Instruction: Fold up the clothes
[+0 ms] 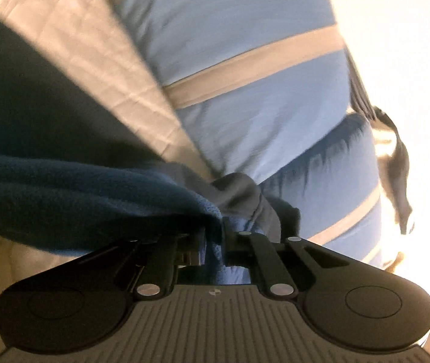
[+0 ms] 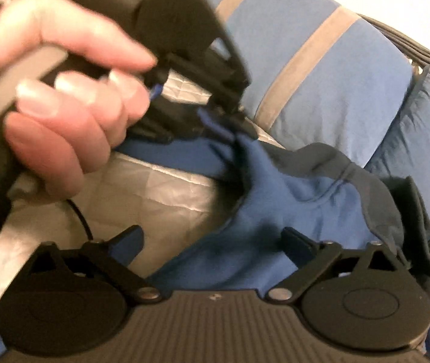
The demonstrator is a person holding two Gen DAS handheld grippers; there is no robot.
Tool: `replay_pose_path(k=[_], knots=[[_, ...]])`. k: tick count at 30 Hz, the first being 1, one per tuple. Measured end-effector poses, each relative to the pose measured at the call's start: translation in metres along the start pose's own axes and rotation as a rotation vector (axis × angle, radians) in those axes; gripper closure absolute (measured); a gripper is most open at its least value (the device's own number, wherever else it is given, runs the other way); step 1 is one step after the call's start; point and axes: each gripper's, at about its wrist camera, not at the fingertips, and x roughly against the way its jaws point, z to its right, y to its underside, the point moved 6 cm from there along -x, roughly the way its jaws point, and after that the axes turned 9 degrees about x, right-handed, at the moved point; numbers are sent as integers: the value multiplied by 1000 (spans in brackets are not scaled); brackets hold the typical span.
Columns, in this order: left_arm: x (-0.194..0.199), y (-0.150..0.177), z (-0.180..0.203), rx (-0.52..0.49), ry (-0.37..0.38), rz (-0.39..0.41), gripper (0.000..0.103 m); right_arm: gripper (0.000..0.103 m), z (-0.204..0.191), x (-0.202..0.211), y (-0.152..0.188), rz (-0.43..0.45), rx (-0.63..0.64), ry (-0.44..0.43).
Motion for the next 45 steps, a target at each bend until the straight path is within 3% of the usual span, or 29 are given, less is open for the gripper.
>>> replay_pose_path(k=[1,3,4,5,6,8,13,18,20,25,29,32,40,45], knots=[[0,0,2,-26,-6,3,98,18,-3,-4,0,-8,8,21],[-2,1,5,-62,-22,5,98,51,-9,-10,4,-41,31,68],[-2,1,5,-66,-30,2,98,59,-11,-11,5,-58,45,93],[-3,1,4,-70,-37,-1,98,77,-13,-11,7,-74,58,104],[-3,1,3,-70,-49,-4,98,89,-15,-10,10,-89,71,111],[-4,-1,-3,-58,-88,-10,99,94,-17,-5,15,-105,116,117],[-6,-1,-20,21,-154,-56,99,96,-12,9,31,-133,194,101],[-9,3,-22,13,-236,-119,96,95,-6,12,43,-146,184,67],[-7,2,-27,29,-292,-148,81,95,-5,9,45,-143,176,59],[14,-2,-32,75,-318,-188,60,95,-6,7,46,-128,161,58],[60,-10,-25,89,-282,-136,40,95,-3,5,43,-145,149,37],[110,-18,-25,81,-250,-76,33,94,0,3,41,-162,129,15],[246,-44,-63,75,-222,151,31,93,4,3,39,-191,92,-40],[296,-62,-127,272,-207,296,31,92,9,3,37,-203,56,-77]])
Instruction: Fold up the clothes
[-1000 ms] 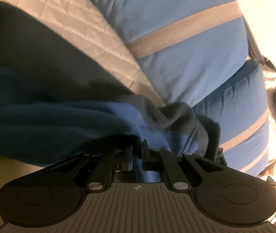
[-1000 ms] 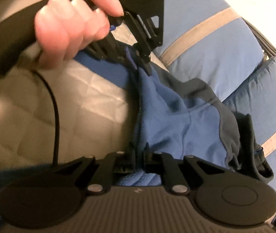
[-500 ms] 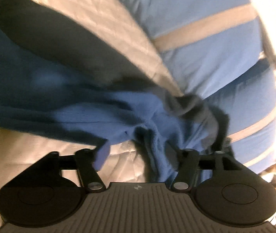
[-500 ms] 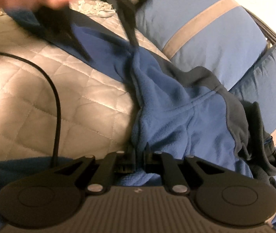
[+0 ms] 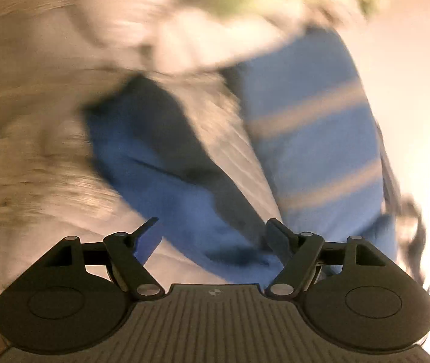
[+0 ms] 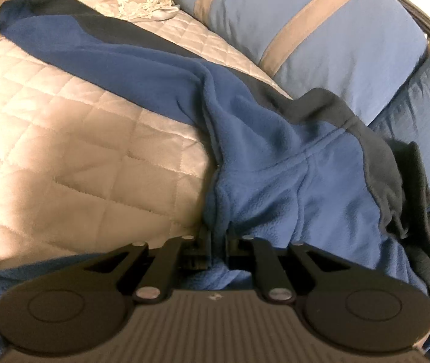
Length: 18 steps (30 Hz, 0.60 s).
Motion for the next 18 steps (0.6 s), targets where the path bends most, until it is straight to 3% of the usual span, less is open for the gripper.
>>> replay_pose_path(k=[5,9,12,15,17,18], knots=[[-9,-29,-44,102,-26,81,32,92,5,0,1,-5,-46,-35],[-23,-40,-65,241,81,109,33,92,2,0,2,-1,-40,-21],[-30,-46,-65,273,124,143,34,92,0,0,2,4,-28,-9],[-39,-50,-60,266,115,143,55,92,-1,0,3,7,-33,-7],[-43,-51,-59,246,86,131,77,92,0,0,3,12,-36,-7],[-45,-52,-57,229,72,129,80,92,0,0,4,14,-37,-8]])
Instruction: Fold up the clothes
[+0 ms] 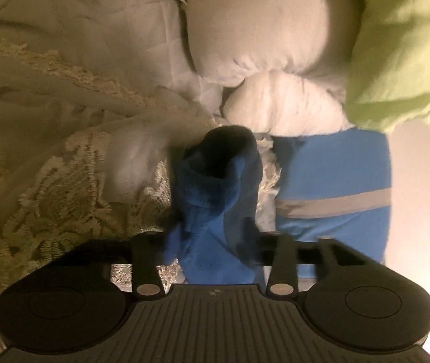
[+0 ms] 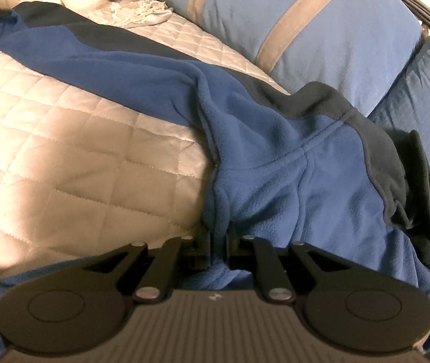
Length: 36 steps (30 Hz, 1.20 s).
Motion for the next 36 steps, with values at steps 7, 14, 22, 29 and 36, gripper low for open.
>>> replay_pose_path(k=[7,14,22,29,36], knots=[[12,1,58,-224,-8,45,99,92,-1,0,2,20,10,1],[25,35,164,-535,69,47,99,71,-2,4,2,44,53,33],[23,57,253,-820,90,80,99,31,2,18,-21,188,-1,116],[-4,42,280,-806,45,128,99,87,13,-10,-40,195,-17,99],[-33,44,300,-760,30,136,99,87,-17,-15,-28,155,265,79]])
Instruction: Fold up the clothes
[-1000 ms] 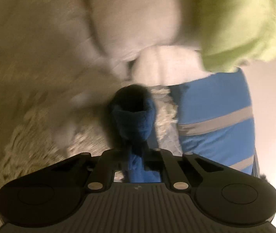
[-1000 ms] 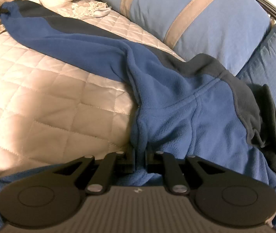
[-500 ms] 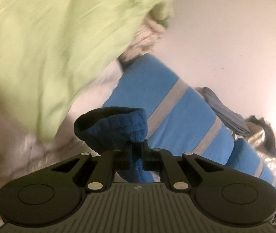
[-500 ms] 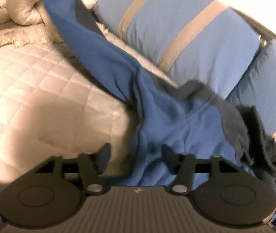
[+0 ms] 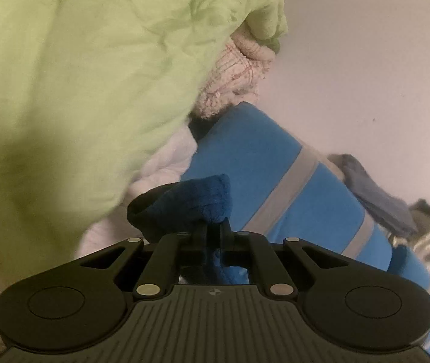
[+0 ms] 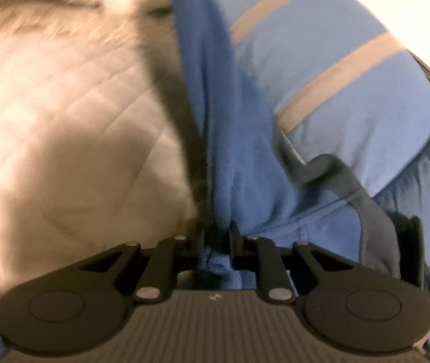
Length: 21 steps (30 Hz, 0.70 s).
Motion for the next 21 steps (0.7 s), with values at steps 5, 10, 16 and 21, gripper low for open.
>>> replay_pose_path(k=[5,10,16,21], knots=[[9,0,53,-75,103,17,99,85,3,-2,3,9,-9,-31],[25,9,100,-218,151,46,99,57,4,15,-1,29,3,-28],[29,10,94,-223,121,51,99,48,19,60,-27,261,-164,58],[23,5,78,-182,90,44,99,50,29,52,-57,311,-194,96]])
